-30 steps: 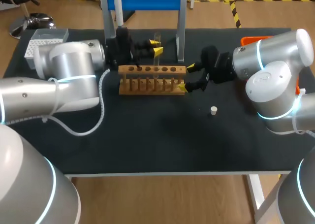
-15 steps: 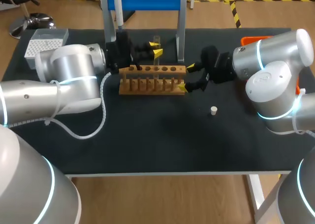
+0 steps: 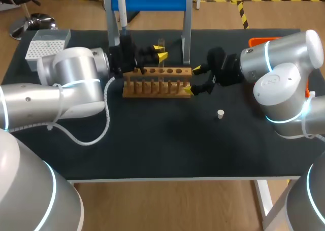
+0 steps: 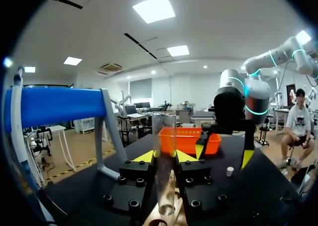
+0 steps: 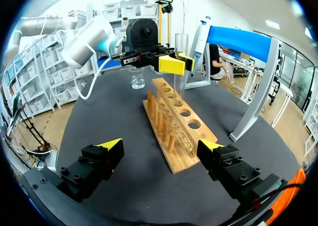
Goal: Invert the test tube, pick up the pipette, mount the tip to pipette, aspirate from beaker and dispense into the tube, eject the tip, return the pipette, and cap with the stopper.
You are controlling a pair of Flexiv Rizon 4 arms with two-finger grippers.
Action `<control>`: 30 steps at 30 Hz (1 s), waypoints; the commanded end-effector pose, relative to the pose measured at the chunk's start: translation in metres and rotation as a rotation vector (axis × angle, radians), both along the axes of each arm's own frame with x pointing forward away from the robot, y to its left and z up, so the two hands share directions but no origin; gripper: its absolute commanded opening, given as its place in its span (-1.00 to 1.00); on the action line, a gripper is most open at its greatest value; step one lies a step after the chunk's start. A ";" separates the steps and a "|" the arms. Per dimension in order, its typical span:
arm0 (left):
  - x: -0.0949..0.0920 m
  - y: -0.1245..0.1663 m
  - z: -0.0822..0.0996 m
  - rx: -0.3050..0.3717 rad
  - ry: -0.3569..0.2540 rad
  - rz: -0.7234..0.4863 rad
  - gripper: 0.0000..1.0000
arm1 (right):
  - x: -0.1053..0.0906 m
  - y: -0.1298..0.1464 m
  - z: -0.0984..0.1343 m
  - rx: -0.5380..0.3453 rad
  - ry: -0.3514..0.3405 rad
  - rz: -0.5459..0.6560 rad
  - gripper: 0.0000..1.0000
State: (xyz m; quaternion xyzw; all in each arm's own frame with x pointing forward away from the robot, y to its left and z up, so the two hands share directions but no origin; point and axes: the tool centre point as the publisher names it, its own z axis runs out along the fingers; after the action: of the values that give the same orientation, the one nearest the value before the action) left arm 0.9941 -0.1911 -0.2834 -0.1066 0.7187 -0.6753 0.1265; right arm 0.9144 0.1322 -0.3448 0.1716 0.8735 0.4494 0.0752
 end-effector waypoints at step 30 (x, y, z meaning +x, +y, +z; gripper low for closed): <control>-0.004 0.006 0.007 0.034 0.050 -0.045 1.00 | -0.001 -0.001 0.000 0.001 0.000 0.001 1.00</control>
State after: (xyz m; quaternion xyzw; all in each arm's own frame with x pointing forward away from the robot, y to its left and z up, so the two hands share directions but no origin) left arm 0.9920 -0.1933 -0.2894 -0.1106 0.7219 -0.6743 0.1098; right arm 0.9144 0.1322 -0.3448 0.1716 0.8735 0.4494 0.0752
